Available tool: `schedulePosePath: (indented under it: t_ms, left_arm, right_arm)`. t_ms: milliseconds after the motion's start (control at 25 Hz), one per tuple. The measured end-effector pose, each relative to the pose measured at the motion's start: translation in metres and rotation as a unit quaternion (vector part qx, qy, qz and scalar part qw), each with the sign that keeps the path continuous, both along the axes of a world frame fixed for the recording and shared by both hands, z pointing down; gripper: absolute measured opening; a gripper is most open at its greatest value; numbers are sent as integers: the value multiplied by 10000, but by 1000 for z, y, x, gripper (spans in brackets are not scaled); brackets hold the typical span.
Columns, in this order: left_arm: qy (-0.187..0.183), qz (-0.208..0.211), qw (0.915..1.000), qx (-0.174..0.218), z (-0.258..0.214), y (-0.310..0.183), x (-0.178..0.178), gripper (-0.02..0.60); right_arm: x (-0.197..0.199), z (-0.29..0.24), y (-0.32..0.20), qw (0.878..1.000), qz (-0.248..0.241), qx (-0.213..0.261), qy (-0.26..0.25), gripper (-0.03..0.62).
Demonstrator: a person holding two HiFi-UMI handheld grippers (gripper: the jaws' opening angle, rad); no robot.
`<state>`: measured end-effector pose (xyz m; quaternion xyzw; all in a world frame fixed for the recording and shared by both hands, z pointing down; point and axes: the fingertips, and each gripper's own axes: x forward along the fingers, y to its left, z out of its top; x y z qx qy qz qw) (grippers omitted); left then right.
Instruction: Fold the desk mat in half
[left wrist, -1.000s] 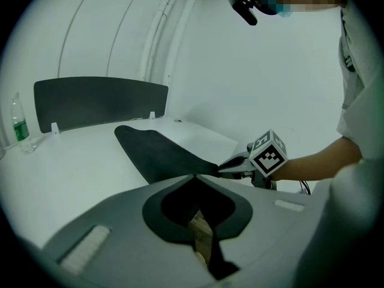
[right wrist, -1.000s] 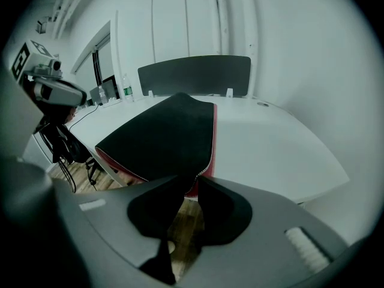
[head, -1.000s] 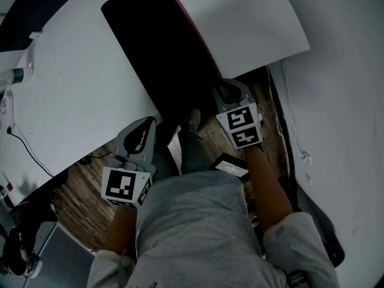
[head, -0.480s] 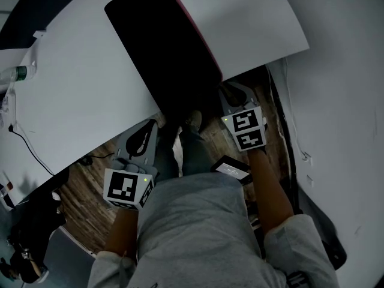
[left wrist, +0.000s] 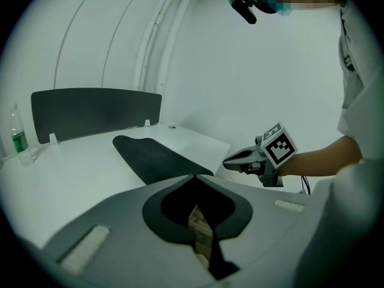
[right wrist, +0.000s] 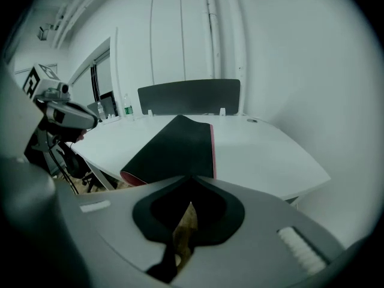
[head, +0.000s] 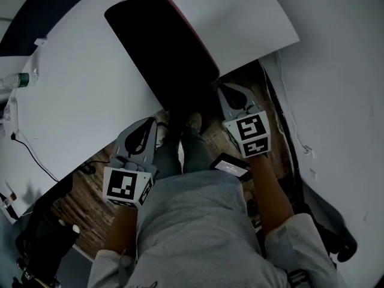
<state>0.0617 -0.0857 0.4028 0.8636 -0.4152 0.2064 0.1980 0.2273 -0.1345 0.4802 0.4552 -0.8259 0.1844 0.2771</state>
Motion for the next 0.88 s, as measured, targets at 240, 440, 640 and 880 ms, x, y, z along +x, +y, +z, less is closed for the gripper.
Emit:
schedulePosePath:
  t_ms: [240,440,640,880]
  left_arm:
    - [10,104,9997,199,-18,-2,-17,18]
    - [79,124,9993,347,-36,-3,-30,19]
    - [199,200,9985,476,-55,-4,-36,20]
    - [361,324,9971,585,-78,-3,-38,20]
  right_arm:
    - [-20,-38,10,9991,22,137,-395,6]
    - [-37,-78,22,9975,-28,250,-663,5]
    - [-53,-114,29,9961,-134,405,-778,5]
    - [-66,-143,32,9938,-155,591,-927,5]
